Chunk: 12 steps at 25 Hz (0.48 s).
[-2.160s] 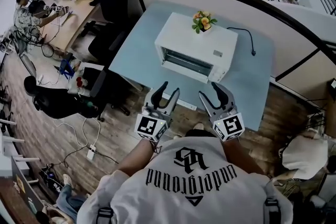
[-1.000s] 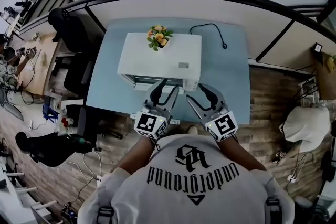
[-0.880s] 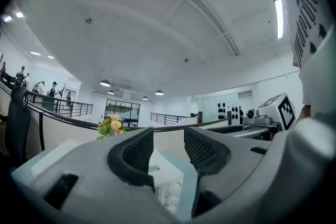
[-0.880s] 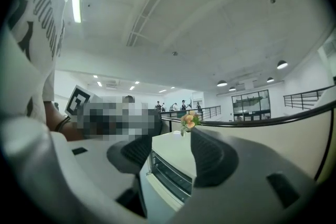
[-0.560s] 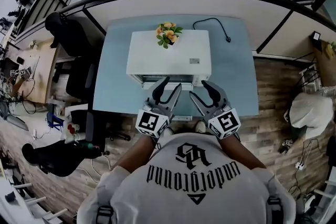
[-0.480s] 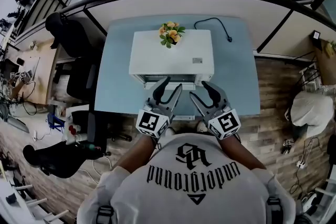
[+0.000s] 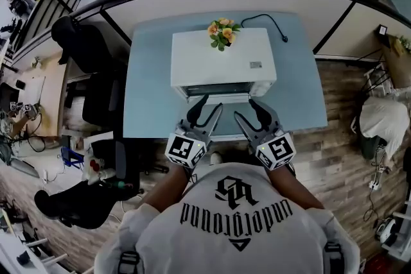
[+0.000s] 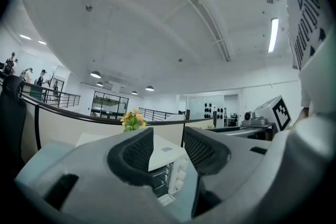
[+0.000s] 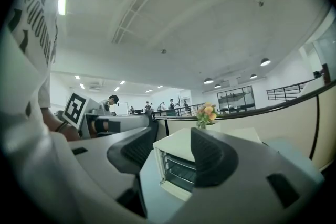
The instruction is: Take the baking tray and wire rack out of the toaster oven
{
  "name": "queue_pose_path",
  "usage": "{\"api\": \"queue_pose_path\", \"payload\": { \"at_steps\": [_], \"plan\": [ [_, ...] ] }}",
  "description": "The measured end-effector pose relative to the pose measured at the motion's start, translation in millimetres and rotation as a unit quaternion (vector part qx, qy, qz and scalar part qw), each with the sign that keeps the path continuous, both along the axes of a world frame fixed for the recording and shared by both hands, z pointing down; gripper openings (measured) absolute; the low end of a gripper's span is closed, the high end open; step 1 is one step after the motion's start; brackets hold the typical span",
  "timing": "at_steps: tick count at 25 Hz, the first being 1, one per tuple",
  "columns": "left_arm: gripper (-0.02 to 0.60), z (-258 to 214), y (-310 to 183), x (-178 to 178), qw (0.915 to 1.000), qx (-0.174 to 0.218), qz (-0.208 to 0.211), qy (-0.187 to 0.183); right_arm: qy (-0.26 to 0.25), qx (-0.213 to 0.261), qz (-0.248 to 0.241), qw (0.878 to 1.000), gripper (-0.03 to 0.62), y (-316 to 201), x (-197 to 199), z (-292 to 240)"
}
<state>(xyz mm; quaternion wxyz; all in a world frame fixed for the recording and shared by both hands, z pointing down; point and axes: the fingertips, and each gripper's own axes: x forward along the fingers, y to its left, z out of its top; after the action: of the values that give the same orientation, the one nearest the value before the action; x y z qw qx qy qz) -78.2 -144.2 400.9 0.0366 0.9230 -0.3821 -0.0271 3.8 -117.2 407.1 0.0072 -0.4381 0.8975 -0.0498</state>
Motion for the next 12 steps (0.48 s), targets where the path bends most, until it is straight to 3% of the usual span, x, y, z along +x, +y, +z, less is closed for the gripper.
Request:
{"api": "queue_pose_path", "payload": {
  "at_steps": [12],
  "plan": [
    [0.19, 26.7, 2.8, -36.9, 0.9988, -0.04, 0.017, 0.021, -0.032, -0.048, 0.054, 0.997, 0.224, -8.4, -13.8, 31.9]
  ]
}}
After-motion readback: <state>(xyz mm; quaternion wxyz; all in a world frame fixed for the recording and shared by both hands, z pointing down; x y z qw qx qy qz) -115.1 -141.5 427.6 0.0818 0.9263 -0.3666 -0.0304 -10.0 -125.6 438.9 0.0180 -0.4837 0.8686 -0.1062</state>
